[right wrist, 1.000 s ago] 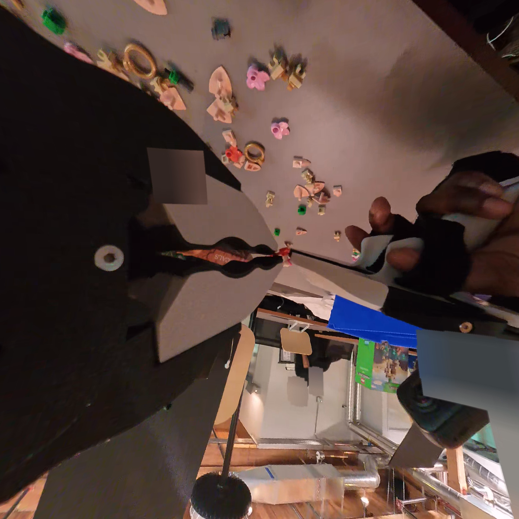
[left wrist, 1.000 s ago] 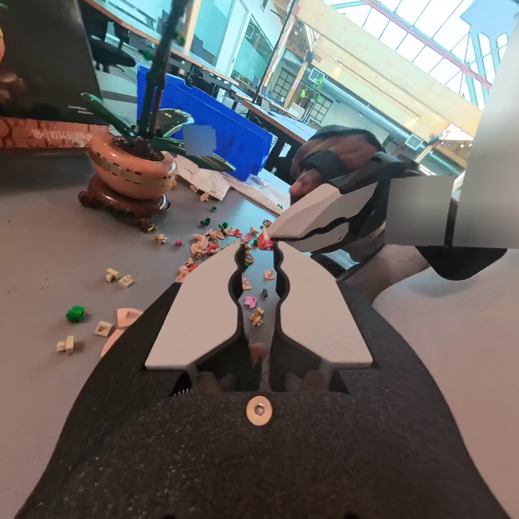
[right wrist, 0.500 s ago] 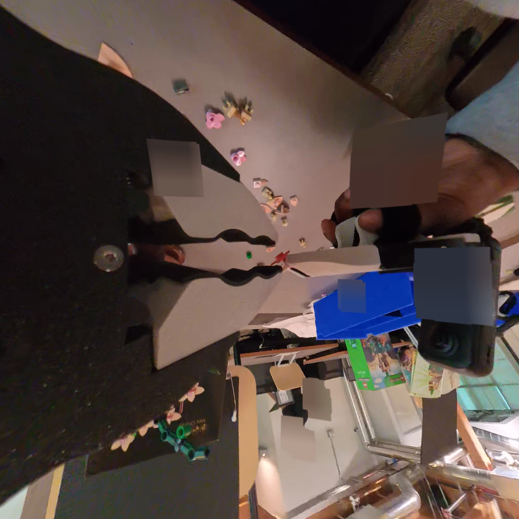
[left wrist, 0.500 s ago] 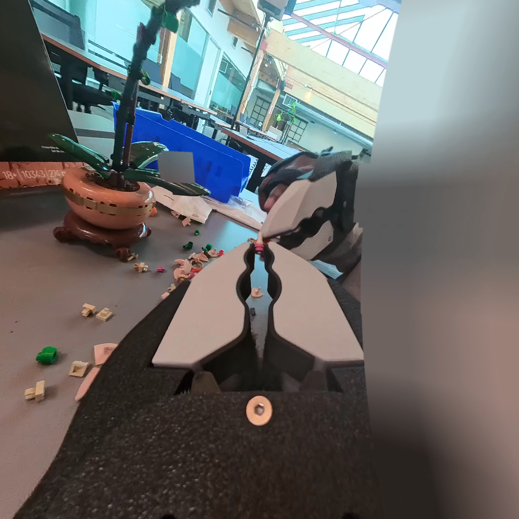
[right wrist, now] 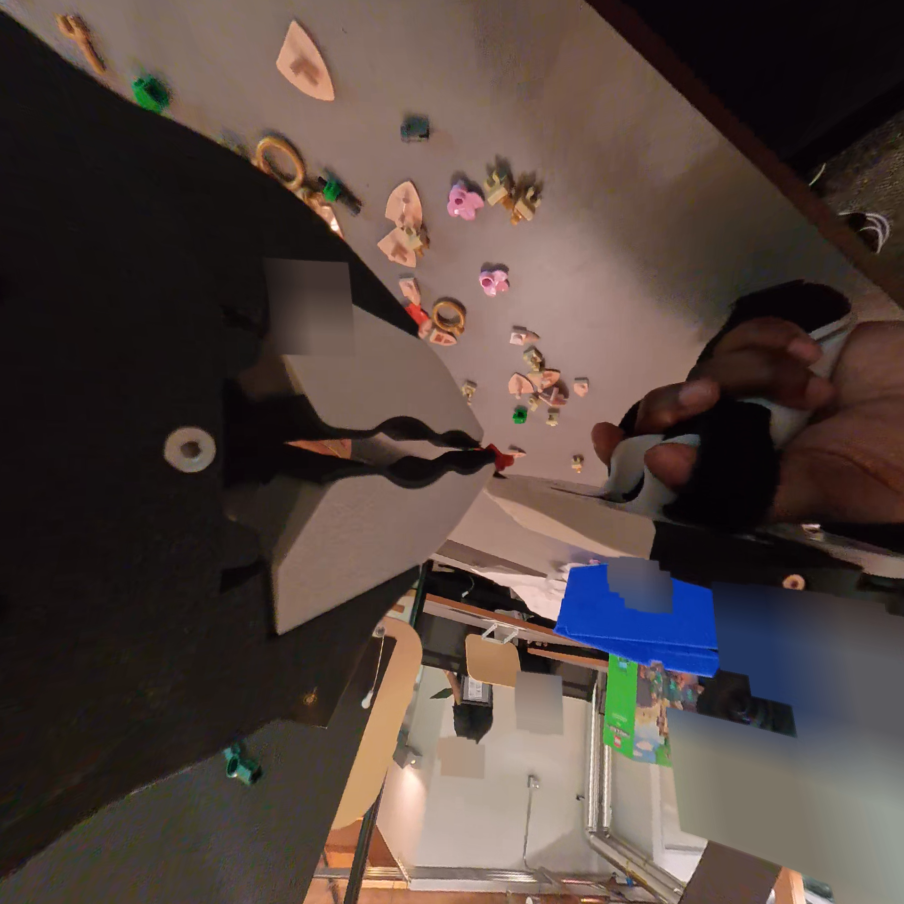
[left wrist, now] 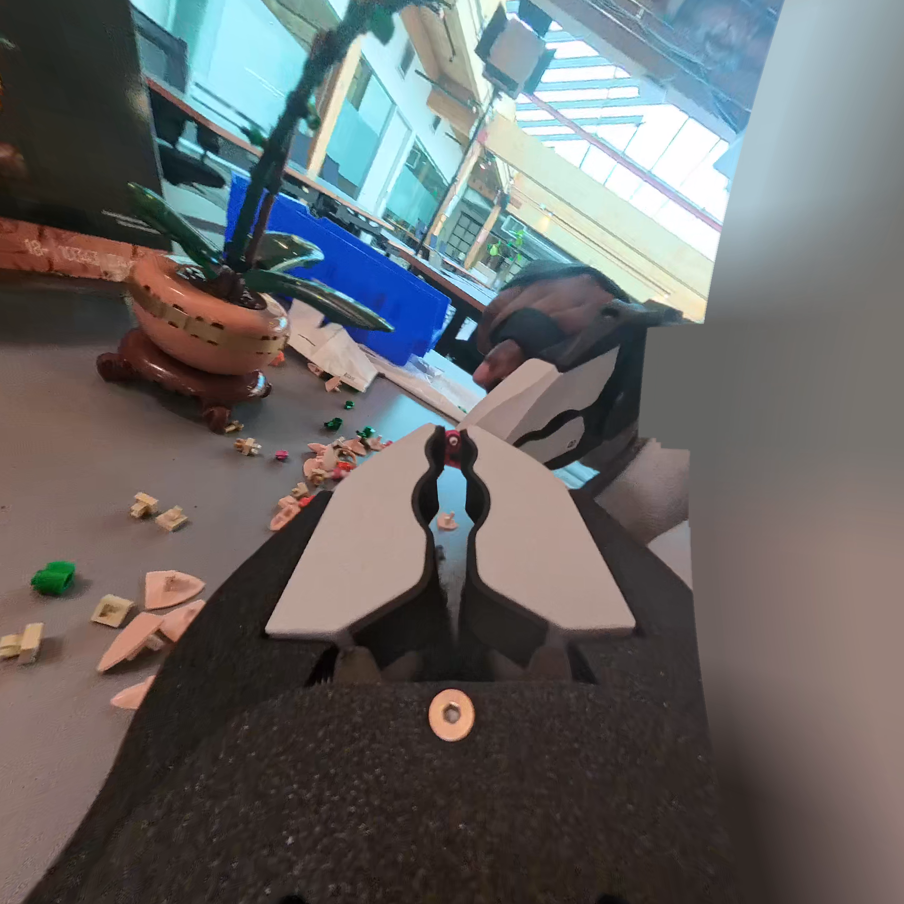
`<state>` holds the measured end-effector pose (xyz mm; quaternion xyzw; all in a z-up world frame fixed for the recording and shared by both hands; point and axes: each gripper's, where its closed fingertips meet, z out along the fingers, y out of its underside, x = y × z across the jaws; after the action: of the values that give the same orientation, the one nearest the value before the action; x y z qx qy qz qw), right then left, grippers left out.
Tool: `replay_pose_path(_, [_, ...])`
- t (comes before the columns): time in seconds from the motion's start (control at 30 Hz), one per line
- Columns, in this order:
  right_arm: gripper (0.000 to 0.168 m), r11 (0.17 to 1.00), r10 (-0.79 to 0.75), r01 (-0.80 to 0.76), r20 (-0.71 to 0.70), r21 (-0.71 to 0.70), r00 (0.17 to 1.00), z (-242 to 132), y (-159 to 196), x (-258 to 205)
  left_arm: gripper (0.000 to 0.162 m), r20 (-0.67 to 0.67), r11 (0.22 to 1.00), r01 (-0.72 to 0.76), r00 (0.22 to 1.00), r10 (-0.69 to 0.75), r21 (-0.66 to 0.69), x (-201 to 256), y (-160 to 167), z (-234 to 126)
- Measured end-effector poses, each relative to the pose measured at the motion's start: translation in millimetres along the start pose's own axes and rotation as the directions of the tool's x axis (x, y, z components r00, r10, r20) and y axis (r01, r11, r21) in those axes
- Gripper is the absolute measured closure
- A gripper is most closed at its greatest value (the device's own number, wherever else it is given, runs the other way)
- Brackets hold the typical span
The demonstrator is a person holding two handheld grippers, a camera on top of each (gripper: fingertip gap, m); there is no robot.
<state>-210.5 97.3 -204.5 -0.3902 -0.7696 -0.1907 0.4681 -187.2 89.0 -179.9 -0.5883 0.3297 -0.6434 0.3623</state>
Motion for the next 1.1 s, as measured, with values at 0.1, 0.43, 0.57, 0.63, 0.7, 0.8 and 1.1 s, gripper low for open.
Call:
replay_pose_path(0.1, [0.168,1.000,0.003,-0.003,0.189,0.001,0.982,12.2,-3.8,-31.6,0.158,-0.070,0.987,0.052,0.997,-0.042,0.150,4.3,-23.5,-0.1])
replay_pose_path(0.43, [0.167,0.965,0.263,-0.256,-0.198,0.061,0.944,14.4,11.9,19.9,0.157,-0.032,0.955,0.078,0.997,-0.072,0.286,-16.5,-69.4,-28.0])
replay_pose_path(0.57, [0.143,0.905,0.417,-0.374,-0.262,0.200,0.870,-0.9,8.7,51.2,0.157,-0.114,0.933,0.200,0.978,-0.173,0.299,-14.2,-63.1,-23.6])
replay_pose_path(0.63, [0.143,0.922,0.379,-0.332,-0.301,0.197,0.875,-2.5,8.0,57.4,0.157,-0.147,0.926,0.236,0.969,-0.200,0.295,-9.5,-61.3,-20.2])
replay_pose_path(0.7, [0.148,0.950,0.307,-0.266,-0.331,0.164,0.892,-0.3,6.1,57.2,0.157,-0.184,0.913,0.279,0.955,-0.232,0.297,-4.9,-61.1,-17.2])
replay_pose_path(0.8, [0.156,0.973,0.226,-0.185,-0.386,0.140,0.894,-1.2,1.1,58.9,0.157,-0.210,0.901,0.320,0.941,-0.266,0.293,-2.4,-58.1,-12.4])
replay_pose_path(1.1, [0.167,0.933,0.334,-0.282,-0.246,0.225,0.910,-6.2,2.0,49.4,0.145,-0.252,0.947,0.270,0.942,-0.222,0.174,7.4,-46.8,-7.0])
